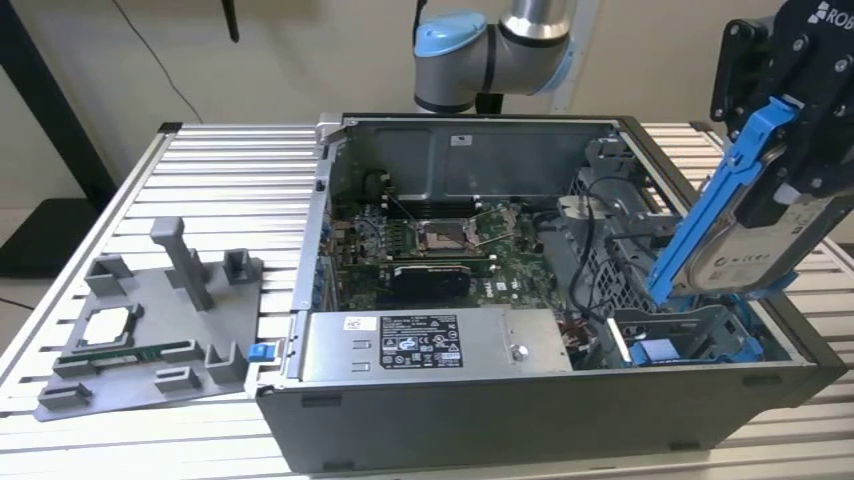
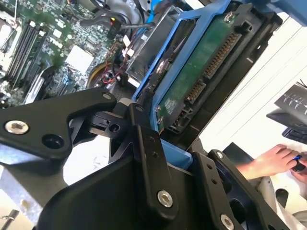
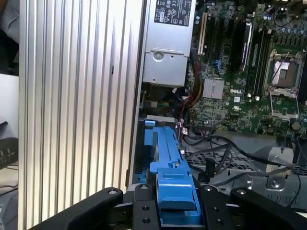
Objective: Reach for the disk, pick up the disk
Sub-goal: 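Pick up the disk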
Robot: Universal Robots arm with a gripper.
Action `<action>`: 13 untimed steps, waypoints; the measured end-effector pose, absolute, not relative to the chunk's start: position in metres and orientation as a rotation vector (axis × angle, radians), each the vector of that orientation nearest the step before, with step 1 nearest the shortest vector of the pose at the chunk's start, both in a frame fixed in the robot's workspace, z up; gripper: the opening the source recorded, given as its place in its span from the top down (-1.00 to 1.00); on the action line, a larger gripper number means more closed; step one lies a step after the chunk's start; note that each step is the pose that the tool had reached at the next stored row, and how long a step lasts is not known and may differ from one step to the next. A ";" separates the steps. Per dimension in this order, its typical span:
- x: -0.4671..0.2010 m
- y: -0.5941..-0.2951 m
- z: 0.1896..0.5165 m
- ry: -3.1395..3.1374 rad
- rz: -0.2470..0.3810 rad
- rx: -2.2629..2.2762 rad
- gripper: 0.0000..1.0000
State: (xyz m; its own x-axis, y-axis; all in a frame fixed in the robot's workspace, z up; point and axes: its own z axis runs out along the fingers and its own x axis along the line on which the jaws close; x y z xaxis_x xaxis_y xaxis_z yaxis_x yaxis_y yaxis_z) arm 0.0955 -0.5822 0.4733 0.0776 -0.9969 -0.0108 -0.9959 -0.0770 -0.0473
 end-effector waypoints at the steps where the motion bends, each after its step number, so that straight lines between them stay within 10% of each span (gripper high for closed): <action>1: 0.096 -0.583 0.472 2.105 -0.038 -2.275 1.00; 13: 0.096 -0.588 0.456 2.120 -0.038 -2.261 1.00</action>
State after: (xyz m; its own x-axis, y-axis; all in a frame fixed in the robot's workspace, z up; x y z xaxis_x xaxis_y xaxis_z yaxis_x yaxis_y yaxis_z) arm 0.0955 -0.5877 0.4556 0.0647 -0.9978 -0.0106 -0.9968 -0.0641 -0.0472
